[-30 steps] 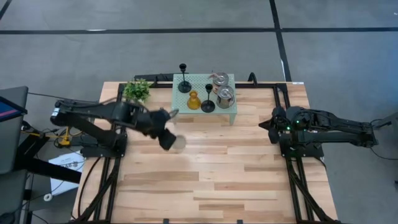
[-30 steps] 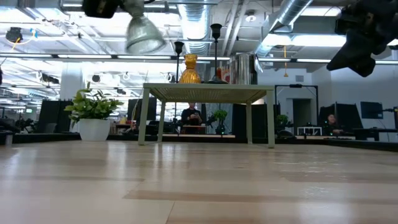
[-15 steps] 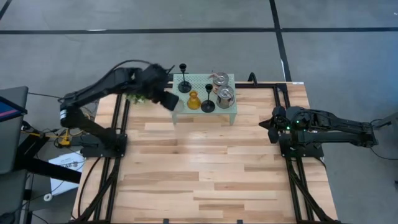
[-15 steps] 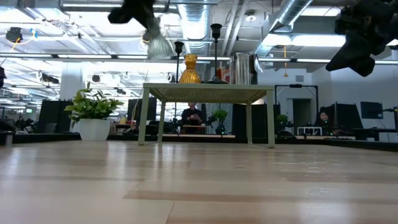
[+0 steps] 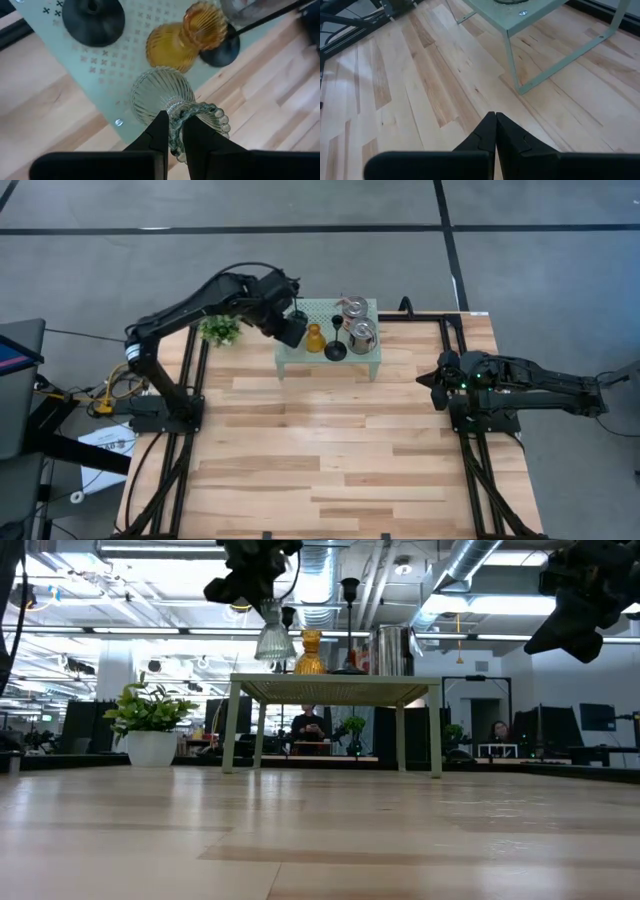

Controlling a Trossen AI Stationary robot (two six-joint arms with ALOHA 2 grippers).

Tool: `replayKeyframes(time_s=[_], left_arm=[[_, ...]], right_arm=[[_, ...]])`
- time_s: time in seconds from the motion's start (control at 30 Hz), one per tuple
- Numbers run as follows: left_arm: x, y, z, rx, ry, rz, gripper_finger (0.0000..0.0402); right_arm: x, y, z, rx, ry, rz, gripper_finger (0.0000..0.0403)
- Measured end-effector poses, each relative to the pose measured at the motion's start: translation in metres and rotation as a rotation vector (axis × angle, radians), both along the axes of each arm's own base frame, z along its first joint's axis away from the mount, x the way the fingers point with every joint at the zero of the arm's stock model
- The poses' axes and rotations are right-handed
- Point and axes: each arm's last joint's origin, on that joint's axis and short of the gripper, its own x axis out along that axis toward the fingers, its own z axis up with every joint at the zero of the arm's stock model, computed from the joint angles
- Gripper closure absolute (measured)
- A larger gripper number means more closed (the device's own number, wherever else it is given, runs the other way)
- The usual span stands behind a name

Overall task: Pick & Place candle stick holders
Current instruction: Put the green glass candle holder on the shelf

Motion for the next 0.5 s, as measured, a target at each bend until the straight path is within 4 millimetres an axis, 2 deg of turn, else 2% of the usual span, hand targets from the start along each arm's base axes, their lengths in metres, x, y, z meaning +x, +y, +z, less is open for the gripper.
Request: replayKeyframes(time_s=[0.2,0.5], left_arm=[[-0.0089,-0.0026,0.008,0.028,-0.012,0.041,0.0371],[-0.0099,-0.0018,0.0041,0.06,0.032,0.041,0.0371]], right_arm=[[0.0,0.0,0.0,0.0,0.0,0.0,0.0403],[0.0004,-0.0001,0.0007,-0.001,-0.008,-0.002,0.0403]])
